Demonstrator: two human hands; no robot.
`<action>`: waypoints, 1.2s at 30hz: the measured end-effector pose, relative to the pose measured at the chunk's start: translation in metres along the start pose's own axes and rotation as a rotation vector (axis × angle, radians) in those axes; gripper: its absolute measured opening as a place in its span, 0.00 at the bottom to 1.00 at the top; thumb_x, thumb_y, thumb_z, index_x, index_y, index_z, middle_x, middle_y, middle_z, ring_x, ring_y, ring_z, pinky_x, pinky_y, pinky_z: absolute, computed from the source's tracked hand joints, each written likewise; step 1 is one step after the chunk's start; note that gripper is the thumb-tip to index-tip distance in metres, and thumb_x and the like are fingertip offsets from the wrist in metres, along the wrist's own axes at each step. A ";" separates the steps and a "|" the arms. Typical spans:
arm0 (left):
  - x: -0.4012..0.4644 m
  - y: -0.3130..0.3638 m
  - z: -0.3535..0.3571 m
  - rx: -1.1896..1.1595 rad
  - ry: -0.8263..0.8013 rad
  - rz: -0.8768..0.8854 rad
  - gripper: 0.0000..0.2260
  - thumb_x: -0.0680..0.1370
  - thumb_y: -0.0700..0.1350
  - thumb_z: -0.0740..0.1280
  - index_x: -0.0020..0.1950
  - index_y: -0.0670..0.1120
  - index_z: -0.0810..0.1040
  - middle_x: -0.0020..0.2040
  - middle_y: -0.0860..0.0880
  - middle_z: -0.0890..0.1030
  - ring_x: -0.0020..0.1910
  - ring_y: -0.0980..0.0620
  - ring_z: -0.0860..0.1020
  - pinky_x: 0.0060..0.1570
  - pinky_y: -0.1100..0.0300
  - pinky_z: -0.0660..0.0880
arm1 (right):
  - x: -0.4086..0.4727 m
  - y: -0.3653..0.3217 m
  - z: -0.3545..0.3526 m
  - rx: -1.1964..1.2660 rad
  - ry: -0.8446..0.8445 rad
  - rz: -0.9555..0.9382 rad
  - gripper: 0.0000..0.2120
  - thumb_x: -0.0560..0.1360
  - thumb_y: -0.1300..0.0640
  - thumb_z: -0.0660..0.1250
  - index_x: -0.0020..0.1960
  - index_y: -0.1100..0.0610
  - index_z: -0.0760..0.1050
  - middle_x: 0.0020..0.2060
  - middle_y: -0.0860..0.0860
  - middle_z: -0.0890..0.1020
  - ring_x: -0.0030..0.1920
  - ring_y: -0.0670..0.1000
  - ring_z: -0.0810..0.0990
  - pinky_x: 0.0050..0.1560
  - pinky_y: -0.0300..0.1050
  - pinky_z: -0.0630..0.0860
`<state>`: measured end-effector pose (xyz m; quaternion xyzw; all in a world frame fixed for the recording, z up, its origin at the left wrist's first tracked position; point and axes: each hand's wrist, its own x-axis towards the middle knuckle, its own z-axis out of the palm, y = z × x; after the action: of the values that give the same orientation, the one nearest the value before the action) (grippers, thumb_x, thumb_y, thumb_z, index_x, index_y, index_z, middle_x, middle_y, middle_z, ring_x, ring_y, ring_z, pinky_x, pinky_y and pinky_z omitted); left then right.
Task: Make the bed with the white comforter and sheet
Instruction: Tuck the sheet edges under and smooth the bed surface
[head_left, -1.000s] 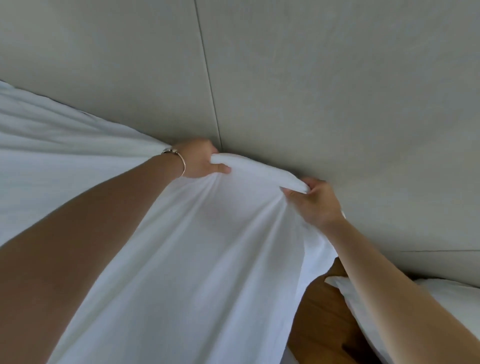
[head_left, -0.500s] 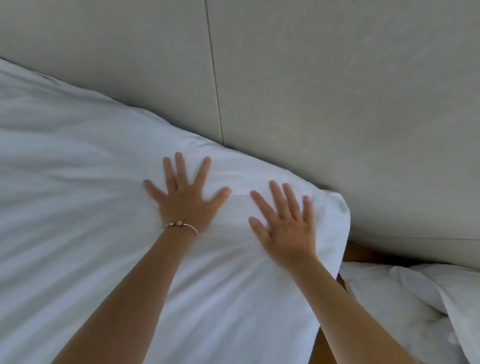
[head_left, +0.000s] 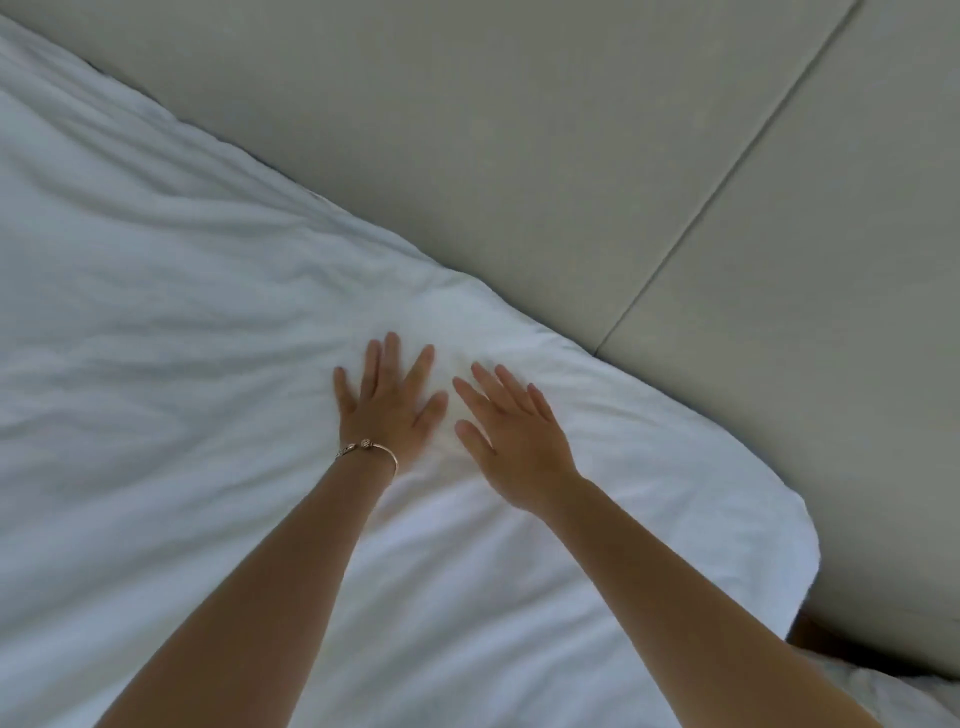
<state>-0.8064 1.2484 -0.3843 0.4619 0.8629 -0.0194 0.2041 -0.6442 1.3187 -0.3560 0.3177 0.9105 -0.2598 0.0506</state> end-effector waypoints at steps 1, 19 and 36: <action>0.009 -0.018 -0.006 -0.005 -0.002 -0.053 0.26 0.80 0.64 0.44 0.75 0.66 0.37 0.78 0.53 0.33 0.76 0.49 0.33 0.72 0.38 0.36 | 0.023 -0.006 0.003 -0.014 -0.053 0.020 0.25 0.83 0.43 0.46 0.79 0.44 0.48 0.79 0.43 0.46 0.78 0.47 0.41 0.77 0.50 0.40; 0.229 -0.198 -0.183 0.572 -0.217 -0.036 0.52 0.55 0.76 0.69 0.75 0.59 0.59 0.78 0.53 0.52 0.77 0.48 0.39 0.73 0.42 0.35 | 0.300 -0.082 -0.004 0.392 -0.007 0.106 0.39 0.69 0.41 0.73 0.74 0.51 0.61 0.69 0.48 0.70 0.68 0.51 0.70 0.63 0.46 0.70; 0.285 -0.179 -0.095 0.197 0.374 -0.333 0.51 0.67 0.77 0.47 0.76 0.40 0.55 0.77 0.40 0.54 0.77 0.41 0.49 0.72 0.37 0.40 | 0.313 -0.046 0.048 -0.269 0.670 -0.081 0.27 0.68 0.70 0.60 0.64 0.52 0.72 0.56 0.56 0.73 0.50 0.58 0.74 0.48 0.52 0.72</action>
<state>-1.1222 1.3917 -0.4309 0.3268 0.9436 -0.0510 -0.0108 -0.9240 1.4365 -0.4573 0.3393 0.9145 -0.0210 -0.2195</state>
